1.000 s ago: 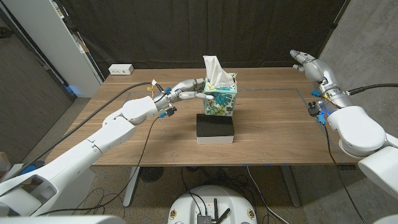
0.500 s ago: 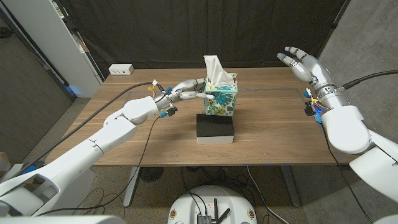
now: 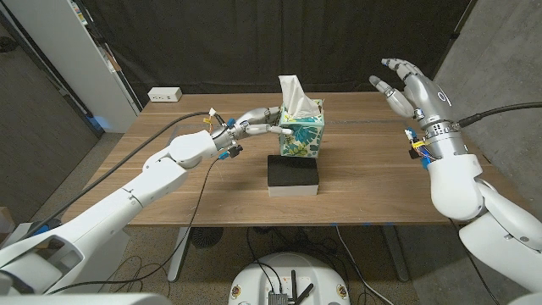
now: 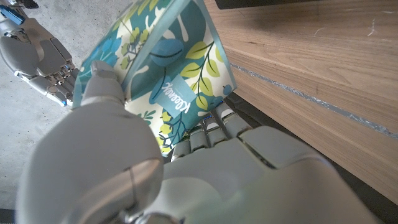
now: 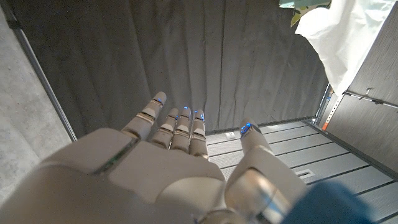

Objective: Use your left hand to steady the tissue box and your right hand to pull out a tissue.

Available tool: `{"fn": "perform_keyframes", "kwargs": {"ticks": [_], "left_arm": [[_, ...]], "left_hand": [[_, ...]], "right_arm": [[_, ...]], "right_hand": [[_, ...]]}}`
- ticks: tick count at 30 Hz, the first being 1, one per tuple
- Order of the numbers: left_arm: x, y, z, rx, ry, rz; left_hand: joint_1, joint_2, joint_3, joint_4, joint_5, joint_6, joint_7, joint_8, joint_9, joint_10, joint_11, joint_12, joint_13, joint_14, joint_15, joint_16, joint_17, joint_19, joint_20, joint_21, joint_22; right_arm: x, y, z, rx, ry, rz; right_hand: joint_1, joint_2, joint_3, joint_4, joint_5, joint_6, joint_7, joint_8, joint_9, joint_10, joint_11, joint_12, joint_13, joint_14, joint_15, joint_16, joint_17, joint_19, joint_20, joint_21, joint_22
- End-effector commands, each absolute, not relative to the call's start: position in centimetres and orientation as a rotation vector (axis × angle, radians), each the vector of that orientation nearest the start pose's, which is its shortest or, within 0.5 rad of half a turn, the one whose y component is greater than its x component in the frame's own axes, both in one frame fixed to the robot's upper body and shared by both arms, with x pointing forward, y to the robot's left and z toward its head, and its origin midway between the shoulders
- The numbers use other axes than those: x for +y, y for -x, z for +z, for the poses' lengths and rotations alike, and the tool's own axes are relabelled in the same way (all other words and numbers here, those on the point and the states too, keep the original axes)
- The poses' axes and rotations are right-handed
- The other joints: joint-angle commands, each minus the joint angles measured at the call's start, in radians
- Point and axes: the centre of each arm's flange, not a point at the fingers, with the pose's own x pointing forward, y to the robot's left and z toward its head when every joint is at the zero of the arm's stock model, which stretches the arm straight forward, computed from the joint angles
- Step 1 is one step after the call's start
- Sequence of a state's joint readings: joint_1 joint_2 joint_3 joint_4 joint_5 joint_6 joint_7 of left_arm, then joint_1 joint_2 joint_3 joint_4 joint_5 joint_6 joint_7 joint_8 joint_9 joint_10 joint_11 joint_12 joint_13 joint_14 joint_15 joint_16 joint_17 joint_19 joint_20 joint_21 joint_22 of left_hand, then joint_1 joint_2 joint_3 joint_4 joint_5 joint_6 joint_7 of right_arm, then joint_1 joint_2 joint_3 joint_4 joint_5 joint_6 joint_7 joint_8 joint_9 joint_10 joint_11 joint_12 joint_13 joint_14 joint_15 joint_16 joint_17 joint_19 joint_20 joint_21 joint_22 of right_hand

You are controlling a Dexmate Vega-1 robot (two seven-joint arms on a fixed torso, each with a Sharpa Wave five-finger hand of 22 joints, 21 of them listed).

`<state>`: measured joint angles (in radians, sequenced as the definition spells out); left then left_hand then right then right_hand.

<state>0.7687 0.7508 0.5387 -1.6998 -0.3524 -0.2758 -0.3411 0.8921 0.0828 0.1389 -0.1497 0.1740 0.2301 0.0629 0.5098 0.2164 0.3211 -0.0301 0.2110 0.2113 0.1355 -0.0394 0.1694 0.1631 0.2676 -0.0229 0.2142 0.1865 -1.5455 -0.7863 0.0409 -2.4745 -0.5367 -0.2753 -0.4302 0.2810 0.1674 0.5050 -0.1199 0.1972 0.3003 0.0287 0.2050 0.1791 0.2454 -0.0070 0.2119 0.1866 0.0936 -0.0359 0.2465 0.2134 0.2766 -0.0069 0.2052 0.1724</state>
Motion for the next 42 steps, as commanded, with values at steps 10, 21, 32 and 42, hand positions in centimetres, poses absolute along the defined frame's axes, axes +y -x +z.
{"fn": "perform_keyframes", "kwargs": {"ticks": [10, 21, 32, 42], "left_arm": [[16.8, -55.9, 4.0, -0.775, -0.653, -0.740], [16.6, -56.1, 4.2, -0.775, -0.666, -0.735], [16.6, -56.6, 4.6, -0.775, -0.666, -0.731], [16.5, -57.0, 4.9, -0.770, -0.669, -0.742]], "left_hand": [[-0.001, 0.010, 0.009, -0.002, 0.006, 0.005, 0.004, 0.005, -0.001, 0.001, 0.002, -0.002, 0.003, -0.003, -0.005, 0.005, 0.003, -0.002, 0.006, -0.001, 0.002], [-0.003, 0.011, 0.011, -0.002, 0.006, 0.005, 0.004, 0.004, -0.001, 0.001, 0.005, -0.002, 0.003, -0.004, -0.004, 0.005, 0.003, -0.003, 0.006, -0.001, 0.002], [-0.004, 0.008, 0.015, -0.005, 0.006, 0.008, 0.001, 0.005, -0.001, 0.000, 0.002, -0.001, 0.003, -0.003, -0.006, 0.006, 0.003, -0.002, 0.001, 0.000, 0.002], [-0.007, 0.010, 0.018, -0.004, 0.006, 0.003, 0.005, 0.002, -0.002, -0.005, 0.004, -0.003, 0.003, -0.006, -0.002, 0.005, 0.003, -0.005, 0.006, -0.001, 0.002]], "right_arm": [[-25.4, -37.4, 4.2, -1.057, 1.075, -0.503], [-24.5, -38.1, 4.7, -1.026, 1.110, -0.489], [-23.3, -38.9, 5.3, -1.076, 1.137, -0.444], [-22.4, -39.4, 6.0, -1.113, 1.165, -0.426]], "right_hand": [[0.001, 0.009, 0.003, 0.004, 0.008, 0.021, -0.009, 0.006, 0.003, 0.017, 0.002, 0.003, 0.004, 0.019, -0.025, 0.013, 0.006, 0.017, 0.050, 0.007, 0.001], [-0.014, -0.033, -0.018, -0.005, 0.007, 0.088, -0.048, 0.014, 0.005, -0.028, -0.006, -0.019, 0.007, 0.004, 0.001, 0.007, 0.012, 0.014, 0.135, 0.000, 0.005], [-0.005, -0.045, -0.018, -0.021, 0.011, 0.075, -0.056, 0.003, 0.006, -0.035, -0.009, -0.020, 0.007, 0.001, 0.001, 0.002, 0.009, 0.013, 0.131, -0.001, 0.006], [0.012, -0.047, -0.011, -0.037, 0.017, 0.079, -0.060, 0.002, 0.006, -0.039, -0.010, -0.019, 0.007, -0.006, 0.000, -0.003, 0.006, 0.013, 0.129, -0.002, 0.006]]}}
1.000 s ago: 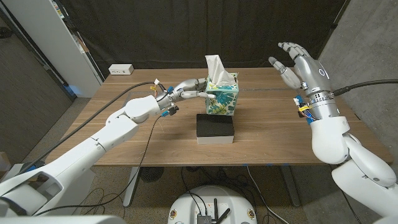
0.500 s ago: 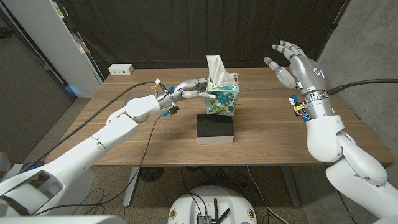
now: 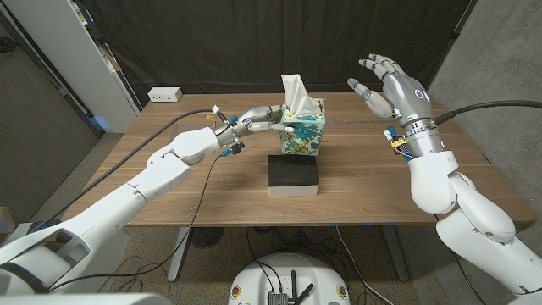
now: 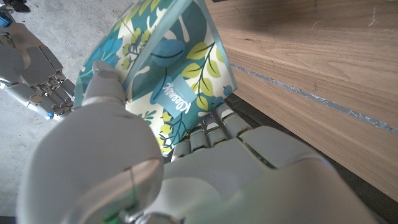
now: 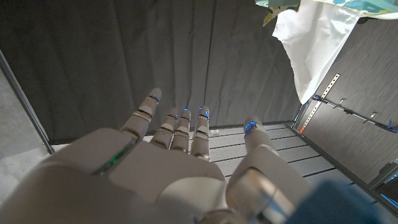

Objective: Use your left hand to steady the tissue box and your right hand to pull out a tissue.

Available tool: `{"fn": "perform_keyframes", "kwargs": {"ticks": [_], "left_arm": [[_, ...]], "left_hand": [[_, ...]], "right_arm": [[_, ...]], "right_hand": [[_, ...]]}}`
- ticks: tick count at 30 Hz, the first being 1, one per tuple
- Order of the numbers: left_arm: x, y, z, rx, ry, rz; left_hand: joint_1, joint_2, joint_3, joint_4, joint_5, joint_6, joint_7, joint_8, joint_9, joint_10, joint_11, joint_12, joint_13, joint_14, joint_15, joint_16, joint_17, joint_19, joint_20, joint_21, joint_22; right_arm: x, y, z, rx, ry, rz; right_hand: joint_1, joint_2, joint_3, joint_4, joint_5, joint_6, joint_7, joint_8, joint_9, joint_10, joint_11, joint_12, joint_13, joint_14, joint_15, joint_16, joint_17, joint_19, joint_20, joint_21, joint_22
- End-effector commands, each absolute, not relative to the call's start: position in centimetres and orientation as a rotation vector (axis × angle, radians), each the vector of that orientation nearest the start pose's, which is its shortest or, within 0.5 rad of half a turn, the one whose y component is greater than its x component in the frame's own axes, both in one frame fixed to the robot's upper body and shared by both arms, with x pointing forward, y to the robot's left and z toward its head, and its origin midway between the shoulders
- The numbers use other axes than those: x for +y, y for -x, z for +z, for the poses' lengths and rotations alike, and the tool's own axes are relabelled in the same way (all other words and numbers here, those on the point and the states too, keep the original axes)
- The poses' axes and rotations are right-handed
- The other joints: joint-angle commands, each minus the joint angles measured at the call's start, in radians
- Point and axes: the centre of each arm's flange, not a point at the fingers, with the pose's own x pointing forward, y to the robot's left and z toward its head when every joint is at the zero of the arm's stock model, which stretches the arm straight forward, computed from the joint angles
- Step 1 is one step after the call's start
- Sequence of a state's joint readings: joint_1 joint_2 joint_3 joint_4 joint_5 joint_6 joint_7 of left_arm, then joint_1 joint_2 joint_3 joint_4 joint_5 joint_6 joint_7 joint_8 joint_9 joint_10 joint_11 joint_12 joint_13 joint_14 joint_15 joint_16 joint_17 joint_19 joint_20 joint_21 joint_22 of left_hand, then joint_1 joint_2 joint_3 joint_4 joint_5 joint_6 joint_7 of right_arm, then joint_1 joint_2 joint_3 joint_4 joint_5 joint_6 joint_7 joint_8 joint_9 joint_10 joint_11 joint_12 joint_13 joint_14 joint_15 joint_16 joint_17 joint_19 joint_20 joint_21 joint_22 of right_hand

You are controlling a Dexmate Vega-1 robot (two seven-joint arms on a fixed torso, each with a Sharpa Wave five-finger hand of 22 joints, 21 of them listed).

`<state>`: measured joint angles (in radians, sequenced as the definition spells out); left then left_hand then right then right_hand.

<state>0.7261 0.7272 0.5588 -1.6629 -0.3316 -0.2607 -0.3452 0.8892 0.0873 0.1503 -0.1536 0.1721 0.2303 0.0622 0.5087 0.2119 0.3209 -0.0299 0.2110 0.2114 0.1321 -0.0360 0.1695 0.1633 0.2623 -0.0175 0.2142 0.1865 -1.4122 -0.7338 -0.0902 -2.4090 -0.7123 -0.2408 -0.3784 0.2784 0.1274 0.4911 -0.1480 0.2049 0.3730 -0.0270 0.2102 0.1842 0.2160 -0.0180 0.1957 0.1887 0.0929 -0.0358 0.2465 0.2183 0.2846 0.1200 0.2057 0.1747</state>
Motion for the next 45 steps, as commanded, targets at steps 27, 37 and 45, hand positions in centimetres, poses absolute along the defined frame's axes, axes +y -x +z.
{"fn": "perform_keyframes", "kwargs": {"ticks": [27, 37, 45], "left_arm": [[16.8, -57.3, 4.7, -0.776, -0.664, -0.758], [16.8, -56.8, 4.5, -0.780, -0.667, -0.755], [16.6, -56.4, 4.2, -0.777, -0.663, -0.754]], "left_hand": [[-0.006, 0.001, 0.017, -0.004, 0.008, 0.008, 0.002, 0.004, 0.003, -0.003, 0.001, -0.001, 0.002, -0.002, -0.009, 0.006, 0.003, 0.002, -0.003, 0.000, 0.002], [-0.007, 0.000, 0.020, -0.004, 0.008, 0.010, 0.000, 0.005, 0.003, -0.002, -0.004, 0.000, 0.002, -0.001, -0.012, 0.006, 0.003, 0.003, -0.007, 0.001, 0.002], [-0.008, 0.000, 0.022, -0.004, 0.008, 0.006, 0.003, 0.003, 0.004, -0.003, 0.003, -0.001, 0.002, -0.003, -0.008, 0.006, 0.003, 0.002, -0.003, 0.000, 0.002]], "right_arm": [[-19.3, -39.3, 7.2, -1.205, 1.200, -0.274], [-18.4, -39.3, 7.5, -1.220, 1.223, -0.192], [-18.0, -39.3, 7.9, -1.237, 1.235, -0.147]], "right_hand": [[0.035, -0.013, 0.007, -0.021, 0.016, 0.014, -0.007, -0.006, 0.002, -0.009, -0.003, 0.000, 0.005, -0.007, -0.003, -0.008, -0.002, 0.006, -0.002, -0.002, 0.004], [0.039, -0.015, 0.007, -0.021, 0.018, 0.015, -0.007, -0.008, 0.002, -0.009, -0.004, 0.000, 0.005, -0.006, -0.005, -0.009, -0.002, 0.006, -0.004, -0.002, 0.004], [0.043, -0.013, 0.009, -0.021, 0.019, 0.018, -0.009, -0.008, 0.002, -0.007, -0.007, 0.001, 0.005, -0.005, -0.008, -0.009, -0.003, 0.008, -0.007, -0.002, 0.005]]}}
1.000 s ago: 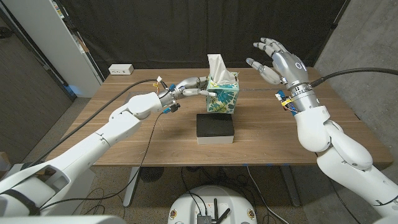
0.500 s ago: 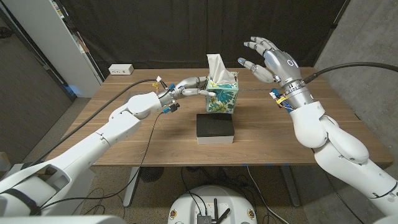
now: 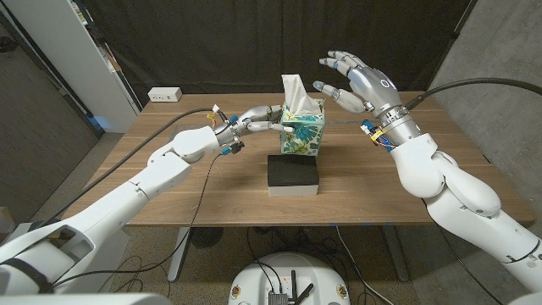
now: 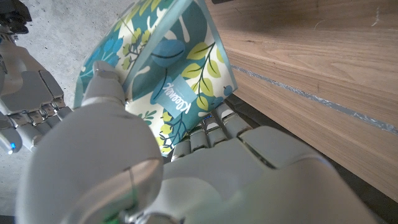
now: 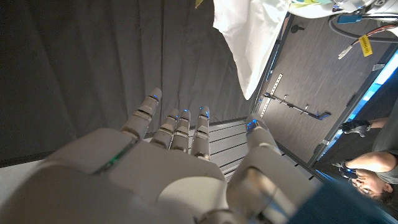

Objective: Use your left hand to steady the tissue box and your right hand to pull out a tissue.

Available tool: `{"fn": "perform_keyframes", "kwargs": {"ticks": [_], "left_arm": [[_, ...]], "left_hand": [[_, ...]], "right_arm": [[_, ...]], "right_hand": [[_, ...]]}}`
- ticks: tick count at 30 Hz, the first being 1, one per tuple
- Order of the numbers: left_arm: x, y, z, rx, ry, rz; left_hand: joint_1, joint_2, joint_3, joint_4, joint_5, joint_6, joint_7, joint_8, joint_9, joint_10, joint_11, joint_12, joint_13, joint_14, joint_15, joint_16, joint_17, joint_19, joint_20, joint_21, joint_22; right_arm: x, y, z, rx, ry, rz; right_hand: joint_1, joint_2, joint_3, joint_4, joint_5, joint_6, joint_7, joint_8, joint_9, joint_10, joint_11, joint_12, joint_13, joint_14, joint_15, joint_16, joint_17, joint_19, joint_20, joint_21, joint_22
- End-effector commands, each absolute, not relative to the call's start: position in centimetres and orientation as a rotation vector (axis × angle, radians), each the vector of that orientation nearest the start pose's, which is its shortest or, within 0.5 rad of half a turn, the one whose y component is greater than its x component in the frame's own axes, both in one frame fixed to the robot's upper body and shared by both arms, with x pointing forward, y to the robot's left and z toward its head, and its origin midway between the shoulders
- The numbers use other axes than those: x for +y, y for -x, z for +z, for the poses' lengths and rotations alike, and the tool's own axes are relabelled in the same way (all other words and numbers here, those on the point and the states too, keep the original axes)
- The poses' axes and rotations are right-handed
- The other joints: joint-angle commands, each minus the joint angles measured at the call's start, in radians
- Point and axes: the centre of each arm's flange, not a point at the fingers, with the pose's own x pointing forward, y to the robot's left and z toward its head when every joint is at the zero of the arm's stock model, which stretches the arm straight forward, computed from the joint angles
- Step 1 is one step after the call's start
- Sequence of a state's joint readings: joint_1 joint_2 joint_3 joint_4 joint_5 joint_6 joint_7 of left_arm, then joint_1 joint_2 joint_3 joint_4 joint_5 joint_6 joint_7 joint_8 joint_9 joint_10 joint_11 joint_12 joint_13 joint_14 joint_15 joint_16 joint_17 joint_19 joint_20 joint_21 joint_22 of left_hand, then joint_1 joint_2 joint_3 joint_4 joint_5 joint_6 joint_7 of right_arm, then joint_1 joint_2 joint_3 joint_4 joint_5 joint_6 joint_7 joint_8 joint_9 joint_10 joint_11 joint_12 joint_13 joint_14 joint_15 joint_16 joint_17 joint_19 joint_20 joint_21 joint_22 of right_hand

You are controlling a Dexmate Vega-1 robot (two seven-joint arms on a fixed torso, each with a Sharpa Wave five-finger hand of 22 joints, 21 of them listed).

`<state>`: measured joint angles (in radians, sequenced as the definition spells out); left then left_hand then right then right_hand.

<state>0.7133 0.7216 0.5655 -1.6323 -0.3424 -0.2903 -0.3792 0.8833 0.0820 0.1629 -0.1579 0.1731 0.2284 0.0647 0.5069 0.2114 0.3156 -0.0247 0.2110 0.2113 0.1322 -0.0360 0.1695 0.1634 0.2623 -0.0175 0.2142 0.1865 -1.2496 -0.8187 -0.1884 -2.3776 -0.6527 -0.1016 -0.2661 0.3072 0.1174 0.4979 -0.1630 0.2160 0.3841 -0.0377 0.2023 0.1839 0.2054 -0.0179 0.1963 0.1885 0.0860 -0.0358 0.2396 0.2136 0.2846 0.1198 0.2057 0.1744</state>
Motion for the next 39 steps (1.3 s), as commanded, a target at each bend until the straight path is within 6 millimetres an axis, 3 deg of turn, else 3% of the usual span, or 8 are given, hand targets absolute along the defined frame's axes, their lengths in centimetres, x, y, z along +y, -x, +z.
{"fn": "perform_keyframes", "kwargs": {"ticks": [1, 30, 39], "left_arm": [[16.6, -56.3, 4.2, -0.778, -0.665, -0.752], [16.1, -55.3, 3.5, -0.776, -0.670, -0.750], [16.1, -55.0, 3.5, -0.775, -0.669, -0.746]], "left_hand": [[-0.003, 0.006, 0.011, 0.001, 0.007, 0.008, 0.001, 0.005, 0.004, 0.002, -0.001, -0.001, 0.002, -0.004, -0.007, 0.005, 0.003, 0.001, -0.003, 0.000, 0.002], [-0.007, 0.004, 0.021, 0.001, 0.006, 0.007, 0.002, 0.003, 0.004, 0.000, 0.000, -0.001, 0.002, -0.004, -0.006, 0.006, 0.003, 0.001, -0.002, 0.000, 0.002], [-0.009, 0.003, 0.025, 0.001, 0.006, 0.003, 0.004, 0.002, 0.004, -0.001, 0.001, -0.001, 0.002, -0.005, -0.004, 0.005, 0.003, -0.001, 0.000, 0.000, 0.002]], "right_arm": [[-18.0, -39.3, 7.9, -1.237, 1.238, -0.140], [-16.1, -39.4, 8.2, -1.229, 1.334, -0.073], [-15.6, -39.7, 8.1, -1.240, 1.325, -0.033]], "right_hand": [[0.015, -0.002, 0.002, -0.007, 0.008, 0.006, 0.001, 0.000, 0.002, 0.004, -0.008, 0.001, 0.006, 0.002, -0.008, -0.002, 0.002, 0.008, -0.008, -0.002, 0.005], [0.056, 0.017, 0.020, -0.011, 0.019, 0.044, -0.015, 0.007, 0.003, 0.007, -0.030, 0.003, 0.005, -0.007, -0.023, -0.008, 0.000, 0.006, -0.028, -0.003, 0.005], [0.078, 0.027, 0.024, -0.008, 0.016, 0.092, -0.012, 0.019, 0.006, 0.014, -0.050, 0.005, 0.005, -0.003, -0.042, -0.006, 0.001, 0.024, -0.056, 0.003, 0.005]]}}
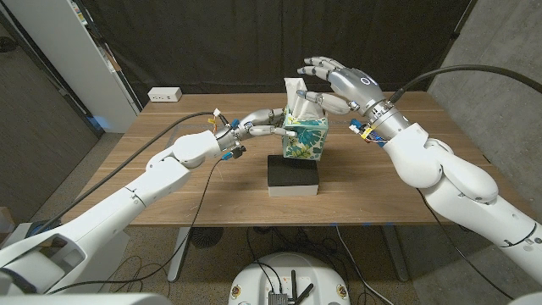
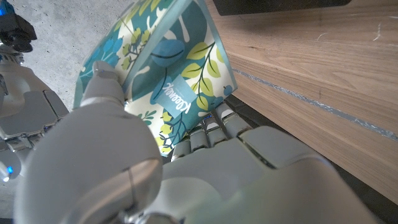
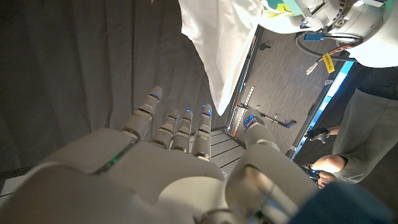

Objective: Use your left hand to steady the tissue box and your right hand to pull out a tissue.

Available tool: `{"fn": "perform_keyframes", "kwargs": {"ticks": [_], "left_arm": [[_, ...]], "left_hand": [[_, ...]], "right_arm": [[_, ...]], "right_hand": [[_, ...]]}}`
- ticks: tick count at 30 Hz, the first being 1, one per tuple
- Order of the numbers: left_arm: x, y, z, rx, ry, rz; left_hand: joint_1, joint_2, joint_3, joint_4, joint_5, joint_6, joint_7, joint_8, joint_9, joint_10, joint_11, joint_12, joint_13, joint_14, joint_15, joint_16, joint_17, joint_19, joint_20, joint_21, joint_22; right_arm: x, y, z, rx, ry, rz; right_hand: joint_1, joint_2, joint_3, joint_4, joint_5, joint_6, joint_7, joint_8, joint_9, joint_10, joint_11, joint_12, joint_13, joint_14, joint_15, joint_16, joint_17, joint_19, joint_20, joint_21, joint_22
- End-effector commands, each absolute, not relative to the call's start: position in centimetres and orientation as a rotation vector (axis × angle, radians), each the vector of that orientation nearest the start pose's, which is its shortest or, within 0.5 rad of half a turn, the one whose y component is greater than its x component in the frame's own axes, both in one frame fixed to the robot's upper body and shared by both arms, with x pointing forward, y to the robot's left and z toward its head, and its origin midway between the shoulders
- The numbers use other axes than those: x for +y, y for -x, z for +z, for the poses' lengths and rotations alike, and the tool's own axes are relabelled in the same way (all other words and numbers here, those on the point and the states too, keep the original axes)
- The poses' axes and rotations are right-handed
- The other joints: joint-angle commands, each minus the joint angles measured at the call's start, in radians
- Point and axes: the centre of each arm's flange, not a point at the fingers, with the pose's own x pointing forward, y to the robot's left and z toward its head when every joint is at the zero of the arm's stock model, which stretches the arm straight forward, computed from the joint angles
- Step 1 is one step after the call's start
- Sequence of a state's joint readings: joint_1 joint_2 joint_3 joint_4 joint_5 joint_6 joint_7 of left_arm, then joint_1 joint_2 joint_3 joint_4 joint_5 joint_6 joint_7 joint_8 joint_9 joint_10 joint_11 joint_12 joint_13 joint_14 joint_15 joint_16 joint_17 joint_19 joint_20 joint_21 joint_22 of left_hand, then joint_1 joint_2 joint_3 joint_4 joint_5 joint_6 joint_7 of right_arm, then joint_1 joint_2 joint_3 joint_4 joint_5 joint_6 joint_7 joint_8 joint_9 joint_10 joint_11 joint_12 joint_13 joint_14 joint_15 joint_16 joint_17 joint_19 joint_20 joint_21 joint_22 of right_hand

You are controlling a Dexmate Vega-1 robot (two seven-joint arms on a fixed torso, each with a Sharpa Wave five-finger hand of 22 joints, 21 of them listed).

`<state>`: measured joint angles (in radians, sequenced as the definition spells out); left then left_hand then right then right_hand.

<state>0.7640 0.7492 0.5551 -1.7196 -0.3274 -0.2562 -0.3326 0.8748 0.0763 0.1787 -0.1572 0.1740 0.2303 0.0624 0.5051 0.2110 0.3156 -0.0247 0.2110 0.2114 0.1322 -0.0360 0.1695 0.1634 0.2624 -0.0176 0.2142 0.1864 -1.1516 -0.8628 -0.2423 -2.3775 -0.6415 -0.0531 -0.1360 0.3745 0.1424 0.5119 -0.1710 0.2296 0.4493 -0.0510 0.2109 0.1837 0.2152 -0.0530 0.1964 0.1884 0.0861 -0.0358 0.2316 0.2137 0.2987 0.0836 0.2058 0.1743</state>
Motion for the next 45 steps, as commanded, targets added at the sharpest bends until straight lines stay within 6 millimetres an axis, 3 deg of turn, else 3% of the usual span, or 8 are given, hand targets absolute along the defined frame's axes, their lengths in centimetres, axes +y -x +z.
{"fn": "perform_keyframes", "kwargs": {"ticks": [1, 4, 13, 16, 21, 28, 36, 45], "left_arm": [[16.1, -55.1, 3.4, -0.774, -0.669, -0.746], [16.1, -55.1, 3.4, -0.771, -0.667, -0.747], [16.1, -55.5, 3.6, -0.767, -0.667, -0.755], [16.1, -55.5, 3.6, -0.768, -0.665, -0.754], [16.3, -55.4, 3.5, -0.767, -0.670, -0.747], [16.4, -55.4, 3.6, -0.765, -0.668, -0.747], [16.4, -55.5, 3.6, -0.764, -0.668, -0.751], [16.4, -55.5, 3.6, -0.762, -0.667, -0.757]], "left_hand": [[-0.001, 0.009, 0.009, 0.000, 0.006, 0.001, 0.007, 0.003, 0.004, -0.002, 0.002, -0.002, 0.002, -0.005, -0.004, 0.005, 0.003, -0.001, 0.000, 0.000, 0.002], [-0.001, 0.010, 0.009, 0.001, 0.006, -0.003, 0.010, 0.001, 0.004, -0.003, 0.005, -0.002, 0.002, -0.007, -0.002, 0.005, 0.003, -0.002, 0.000, -0.001, 0.002], [-0.003, 0.011, 0.011, 0.001, 0.005, -0.004, 0.012, 0.000, 0.003, -0.005, 0.006, -0.002, 0.002, -0.008, 0.000, 0.005, 0.003, -0.003, 0.000, -0.001, 0.002], [-0.004, 0.011, 0.012, 0.001, 0.005, -0.004, 0.012, 0.000, 0.003, -0.004, 0.006, -0.002, 0.002, -0.008, 0.000, 0.005, 0.003, -0.003, -0.001, -0.001, 0.002], [-0.004, 0.012, 0.012, 0.002, 0.006, -0.003, 0.012, 0.000, 0.003, -0.004, 0.006, -0.002, 0.002, -0.008, 0.000, 0.005, 0.003, -0.004, 0.000, -0.001, 0.002], [-0.004, 0.012, 0.013, 0.001, 0.006, -0.001, 0.013, 0.000, 0.002, -0.006, 0.007, -0.002, 0.002, -0.010, 0.001, 0.005, 0.003, -0.004, 0.000, -0.001, 0.002], [-0.005, 0.014, 0.015, 0.002, 0.006, -0.002, 0.012, -0.001, 0.002, -0.005, 0.007, -0.002, 0.002, -0.010, 0.001, 0.005, 0.003, -0.004, 0.000, -0.001, 0.002], [-0.006, 0.015, 0.016, 0.002, 0.006, -0.001, 0.012, -0.002, 0.002, -0.006, 0.008, -0.002, 0.002, -0.010, 0.001, 0.005, 0.003, -0.005, 0.000, -0.001, 0.002]], "right_arm": [[-15.6, -39.7, 8.1, -1.238, 1.325, -0.036], [-15.4, -40.0, 8.0, -1.234, 1.317, -0.039], [-14.8, -40.8, 8.0, -1.228, 1.329, -0.022], [-14.6, -40.9, 7.9, -1.268, 1.331, -0.103], [-14.4, -41.0, 7.6, -1.300, 1.335, -0.211], [-14.4, -41.1, 7.4, -1.348, 1.323, -0.311], [-14.4, -41.1, 7.2, -1.352, 1.336, -0.358], [-14.4, -41.2, 7.1, -1.378, 1.319, -0.400]], "right_hand": [[0.017, 0.006, 0.011, 0.001, 0.001, 0.046, 0.000, 0.016, 0.007, 0.005, -0.017, 0.005, 0.005, 0.000, -0.044, 0.004, 0.001, 0.013, -0.024, 0.004, 0.005], [0.033, 0.025, 0.016, 0.008, -0.003, 0.089, -0.008, 0.026, 0.011, 0.017, -0.036, 0.008, 0.005, 0.005, -0.066, 0.009, 0.005, 0.017, -0.055, 0.005, 0.006], [0.038, -0.001, -0.003, 0.008, -0.024, 0.152, -0.001, 0.040, 0.015, 0.030, -0.030, 0.011, 0.005, 0.015, -0.060, 0.013, 0.006, 0.038, -0.048, 0.010, 0.006], [0.119, -0.021, 0.011, -0.023, -0.034, 0.209, -0.004, 0.057, 0.019, 0.063, -0.028, 0.016, 0.004, 0.043, -0.054, 0.014, -0.007, 0.085, -0.042, 0.021, 0.004], [0.254, -0.052, 0.034, -0.029, -0.040, 0.261, -0.031, 0.079, 0.022, 0.091, -0.046, 0.013, 0.004, 0.071, -0.062, 0.012, -0.016, 0.126, -0.061, 0.025, 0.004], [0.503, -0.062, 0.044, -0.020, -0.041, 0.515, -0.088, 0.216, 0.062, 0.155, -0.093, 0.010, 0.005, 0.110, -0.132, 0.019, -0.008, 0.179, -0.110, 0.025, 0.006], [0.566, -0.082, 0.030, -0.021, -0.049, 0.574, -0.081, 0.259, 0.075, 0.195, -0.120, 0.016, 0.006, 0.116, -0.155, 0.021, -0.006, 0.200, -0.126, 0.028, 0.006], [0.595, -0.111, -0.001, -0.010, -0.039, 0.622, -0.144, 0.283, 0.068, 0.212, -0.140, 0.013, 0.007, 0.117, -0.152, 0.021, -0.005, 0.210, -0.135, 0.026, 0.006]]}}
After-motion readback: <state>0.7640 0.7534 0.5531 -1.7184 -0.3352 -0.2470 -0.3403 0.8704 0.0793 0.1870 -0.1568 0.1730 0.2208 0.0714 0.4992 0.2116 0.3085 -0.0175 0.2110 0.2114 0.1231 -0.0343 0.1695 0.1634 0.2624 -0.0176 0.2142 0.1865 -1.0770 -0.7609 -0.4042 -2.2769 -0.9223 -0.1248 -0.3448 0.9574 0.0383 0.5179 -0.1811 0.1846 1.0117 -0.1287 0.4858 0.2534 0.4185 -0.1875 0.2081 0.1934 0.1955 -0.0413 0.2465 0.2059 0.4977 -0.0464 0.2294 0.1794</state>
